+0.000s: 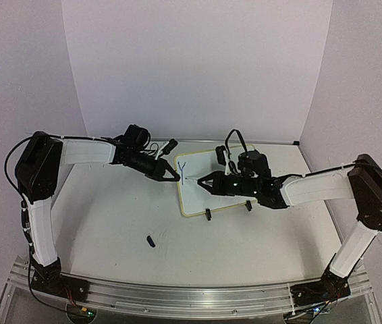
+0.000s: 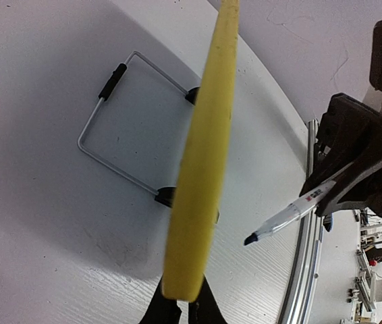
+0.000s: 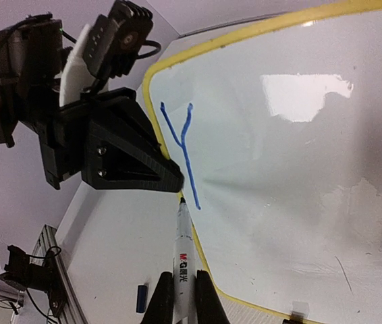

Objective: Write a sentence on the whiteboard

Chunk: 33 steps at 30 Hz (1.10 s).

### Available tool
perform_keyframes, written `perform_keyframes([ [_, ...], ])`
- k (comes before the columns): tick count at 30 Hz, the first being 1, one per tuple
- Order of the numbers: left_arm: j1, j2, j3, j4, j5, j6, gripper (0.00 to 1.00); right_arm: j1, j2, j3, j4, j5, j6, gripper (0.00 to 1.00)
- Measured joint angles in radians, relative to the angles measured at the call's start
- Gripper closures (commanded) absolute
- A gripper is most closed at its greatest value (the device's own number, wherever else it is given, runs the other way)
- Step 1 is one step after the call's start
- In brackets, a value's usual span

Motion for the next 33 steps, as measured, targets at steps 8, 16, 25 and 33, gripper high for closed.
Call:
perform_keyframes([
  [8,0.000,0.000,0.000,0.000,0.000,0.001,1.00,-0.002,-0.030,0.001,0.006,0.028,0.000,1.00],
  [16,0.000,0.000,0.000,0.000,0.000,0.001,1.00,-0.011,0.010,0.020,0.003,0.045,0.000,1.00],
  [25,0.000,0.000,0.000,0.000,0.000,0.001,1.00,-0.021,0.024,0.037,0.002,0.056,0.000,1.00],
  [33,0.000,0.000,0.000,0.000,0.000,0.000,1.00,-0.024,0.056,0.071,0.009,0.036,-0.001,1.00],
])
